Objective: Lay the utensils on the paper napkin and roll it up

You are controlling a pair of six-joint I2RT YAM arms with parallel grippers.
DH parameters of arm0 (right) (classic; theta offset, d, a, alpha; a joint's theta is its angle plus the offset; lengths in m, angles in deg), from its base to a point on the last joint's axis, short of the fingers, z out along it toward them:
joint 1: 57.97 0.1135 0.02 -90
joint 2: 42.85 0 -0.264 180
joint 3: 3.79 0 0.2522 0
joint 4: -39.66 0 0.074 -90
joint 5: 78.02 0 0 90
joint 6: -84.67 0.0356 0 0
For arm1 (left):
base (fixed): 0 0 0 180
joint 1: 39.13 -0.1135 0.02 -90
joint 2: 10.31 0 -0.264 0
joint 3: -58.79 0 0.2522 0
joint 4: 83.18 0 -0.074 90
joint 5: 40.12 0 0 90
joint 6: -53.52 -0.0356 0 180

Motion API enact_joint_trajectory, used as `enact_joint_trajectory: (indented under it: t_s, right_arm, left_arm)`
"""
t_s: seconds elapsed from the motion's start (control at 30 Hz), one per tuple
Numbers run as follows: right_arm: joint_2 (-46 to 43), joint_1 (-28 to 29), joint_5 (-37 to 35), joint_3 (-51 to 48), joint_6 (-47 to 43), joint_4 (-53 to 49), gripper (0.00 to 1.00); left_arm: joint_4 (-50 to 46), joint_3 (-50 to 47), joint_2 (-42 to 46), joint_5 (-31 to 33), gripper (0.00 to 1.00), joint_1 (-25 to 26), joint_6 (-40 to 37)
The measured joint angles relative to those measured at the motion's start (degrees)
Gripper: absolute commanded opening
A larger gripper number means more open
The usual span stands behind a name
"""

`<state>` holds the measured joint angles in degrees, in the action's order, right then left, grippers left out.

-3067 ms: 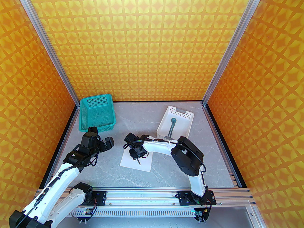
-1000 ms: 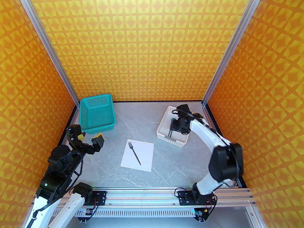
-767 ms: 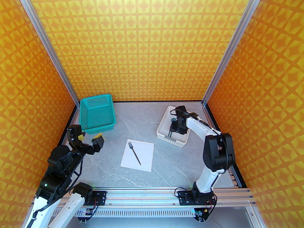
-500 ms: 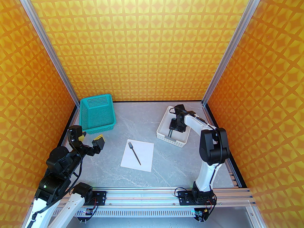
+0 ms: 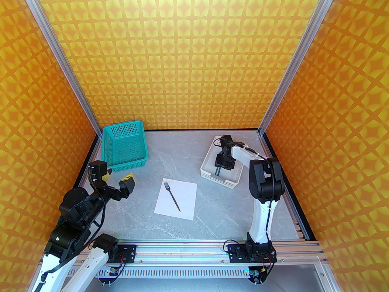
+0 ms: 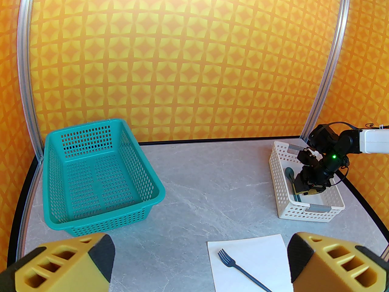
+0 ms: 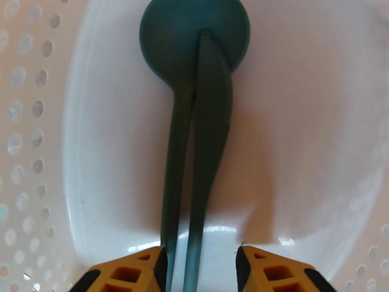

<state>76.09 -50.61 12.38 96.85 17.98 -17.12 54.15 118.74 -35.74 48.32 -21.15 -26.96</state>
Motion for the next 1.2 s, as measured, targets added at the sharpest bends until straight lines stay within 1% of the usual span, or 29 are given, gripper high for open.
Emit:
enact_joint_trajectory:
  t_s: [0.23, 0.37, 0.47, 1.03, 1.2]
  right_arm:
    - [0.52, -0.39, 0.20, 0.35, -0.02, 0.00, 0.37]
    - [0.76, -0.44, 0.48, 0.42, -0.02, 0.09, 0.37]
    - [0.87, -0.44, 0.68, 0.52, -0.02, 0.04, 0.34]
    - [0.04, -0.57, 1.11, 0.74, -0.04, -0.15, 0.34]
    - [-0.42, -0.85, 1.11, 0.72, -0.02, -0.22, 0.32]
  left_arm:
    - [0.00, 0.00, 0.00, -0.15, 0.99, 0.00, -0.22]
    - [0.00, 0.00, -0.02, -0.17, 0.99, 0.00, -0.22]
    - [0.00, 0.00, -0.02, -0.17, 0.99, 0.00, -0.22]
    - [0.00, 0.00, -0.07, -0.17, 0.99, 0.00, -0.24]
    - [-0.02, 0.00, -0.07, -0.20, 0.99, 0.00, -0.24]
